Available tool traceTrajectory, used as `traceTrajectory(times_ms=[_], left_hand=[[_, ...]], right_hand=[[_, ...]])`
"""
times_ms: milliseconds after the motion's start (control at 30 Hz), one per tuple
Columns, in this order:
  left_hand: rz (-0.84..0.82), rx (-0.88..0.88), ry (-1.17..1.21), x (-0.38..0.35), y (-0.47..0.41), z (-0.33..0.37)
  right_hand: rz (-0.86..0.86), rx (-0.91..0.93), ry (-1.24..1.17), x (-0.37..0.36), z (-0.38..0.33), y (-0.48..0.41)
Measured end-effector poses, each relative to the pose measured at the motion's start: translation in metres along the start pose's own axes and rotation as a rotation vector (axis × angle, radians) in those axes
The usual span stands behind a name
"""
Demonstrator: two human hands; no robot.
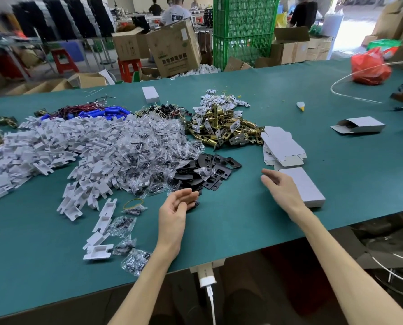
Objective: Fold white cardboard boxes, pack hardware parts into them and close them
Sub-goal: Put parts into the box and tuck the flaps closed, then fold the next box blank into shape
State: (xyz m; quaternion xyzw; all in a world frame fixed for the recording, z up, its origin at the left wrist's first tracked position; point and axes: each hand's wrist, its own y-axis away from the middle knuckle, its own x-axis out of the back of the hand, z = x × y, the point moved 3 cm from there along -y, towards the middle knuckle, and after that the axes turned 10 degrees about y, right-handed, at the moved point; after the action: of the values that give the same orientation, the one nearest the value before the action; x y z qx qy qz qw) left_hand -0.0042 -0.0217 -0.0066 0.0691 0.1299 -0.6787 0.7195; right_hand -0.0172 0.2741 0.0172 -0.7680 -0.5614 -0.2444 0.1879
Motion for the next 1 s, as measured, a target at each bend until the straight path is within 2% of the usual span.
traceTrajectory(times_ms=[100,233,300,367,433,633,767,867,933,1000], left_hand=[[-0.021,-0.006,-0.025,0.0,0.0,-0.001],[-0.034,-0.003,-0.047,-0.001,-0.001,-0.001],[-0.032,0.001,-0.062,-0.001,-0.001,-0.001],[-0.03,0.001,-0.075,-0.002,-0.001,-0.001],[-0.033,0.0,-0.085,-0.003,-0.001,-0.002],[-0.047,0.008,-0.081,-0.003,0.0,-0.001],[-0.051,0.007,-0.078,-0.004,0.001,0.003],[-0.085,0.029,-0.068,-0.006,0.004,0.006],[-0.108,0.041,-0.054,-0.007,0.005,0.006],[-0.123,0.046,-0.008,-0.007,0.006,0.006]], right_hand=[[0.015,0.097,0.084,0.01,-0.016,-0.015],[0.216,0.143,0.362,0.028,-0.036,-0.055],[0.189,0.11,0.609,0.032,-0.035,-0.073],[0.09,0.036,0.842,0.033,-0.027,-0.084],[0.044,-0.019,0.919,0.033,-0.021,-0.084],[0.192,-0.054,0.792,0.039,-0.032,-0.076],[0.377,0.007,0.571,0.052,-0.055,-0.068],[0.46,0.131,0.293,0.052,-0.073,-0.05],[0.408,0.138,0.055,0.039,-0.082,-0.032],[0.234,0.078,-0.217,0.014,-0.087,-0.009]])
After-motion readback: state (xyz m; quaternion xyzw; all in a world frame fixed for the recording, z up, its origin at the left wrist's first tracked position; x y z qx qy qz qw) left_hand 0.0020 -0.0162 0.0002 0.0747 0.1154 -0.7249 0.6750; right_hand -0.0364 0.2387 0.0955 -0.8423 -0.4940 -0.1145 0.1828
